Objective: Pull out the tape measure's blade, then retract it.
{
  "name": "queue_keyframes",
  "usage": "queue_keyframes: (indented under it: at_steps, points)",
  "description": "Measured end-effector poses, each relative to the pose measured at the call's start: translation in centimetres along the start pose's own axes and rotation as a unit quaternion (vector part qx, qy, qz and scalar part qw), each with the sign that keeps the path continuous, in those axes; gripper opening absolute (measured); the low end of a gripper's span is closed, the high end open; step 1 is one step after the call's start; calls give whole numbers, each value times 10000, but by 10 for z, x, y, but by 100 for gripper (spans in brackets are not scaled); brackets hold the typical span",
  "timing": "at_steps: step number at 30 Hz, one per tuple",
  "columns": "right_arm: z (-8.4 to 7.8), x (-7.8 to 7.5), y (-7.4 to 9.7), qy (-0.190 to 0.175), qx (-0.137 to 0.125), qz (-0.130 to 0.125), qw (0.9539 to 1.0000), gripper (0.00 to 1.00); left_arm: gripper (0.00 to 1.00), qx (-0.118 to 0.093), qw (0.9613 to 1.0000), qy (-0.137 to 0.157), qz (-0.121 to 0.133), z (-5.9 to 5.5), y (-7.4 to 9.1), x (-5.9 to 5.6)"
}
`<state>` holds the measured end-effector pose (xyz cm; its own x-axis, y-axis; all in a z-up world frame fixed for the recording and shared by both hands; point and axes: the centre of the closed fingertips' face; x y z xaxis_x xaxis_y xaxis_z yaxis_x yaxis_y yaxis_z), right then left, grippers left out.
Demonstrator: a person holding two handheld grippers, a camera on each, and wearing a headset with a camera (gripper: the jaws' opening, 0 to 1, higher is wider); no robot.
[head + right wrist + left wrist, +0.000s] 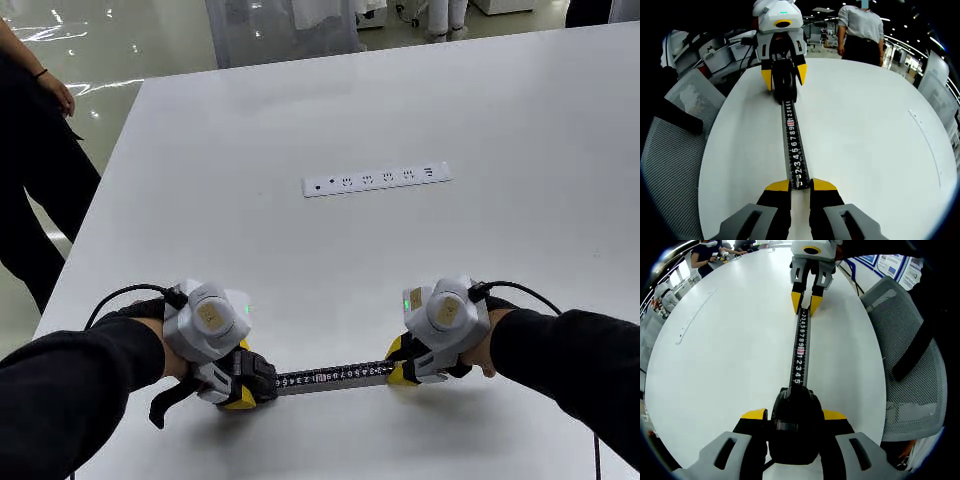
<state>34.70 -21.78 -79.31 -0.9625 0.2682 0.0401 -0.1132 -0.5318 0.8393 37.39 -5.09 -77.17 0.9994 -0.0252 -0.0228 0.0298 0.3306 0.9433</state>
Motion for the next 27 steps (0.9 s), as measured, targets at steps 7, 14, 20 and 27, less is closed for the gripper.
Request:
queue_keyframes:
  at_steps: [7, 14, 20, 27]
  points:
    - [-5, -1, 4, -4, -8, -37, 10000, 9, 35, 7, 10000, -5, -1, 0, 0, 0]
    - [-11, -1, 8, -6, -15, -70, 10000, 9, 35, 19, 10000, 5, -3, 0, 0, -1]
    - [-14, -2, 11, -6, -5, -78, 10000, 9, 35, 25, 10000, 9, -7, 0, -1, -1]
    - [-19, -4, 13, -2, 17, -81, 10000, 9, 35, 29, 10000, 14, -2, 1, -1, -1]
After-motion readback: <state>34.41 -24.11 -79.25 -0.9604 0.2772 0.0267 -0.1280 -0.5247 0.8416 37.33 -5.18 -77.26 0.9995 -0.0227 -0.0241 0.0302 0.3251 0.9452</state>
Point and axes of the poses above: the centre of the closed fingertips' face, and the gripper's own axes: y roughly backward along the fingers, x roughly to its left, z roughly out of its top, and after that the axes turned 3 degrees about x, right-handed
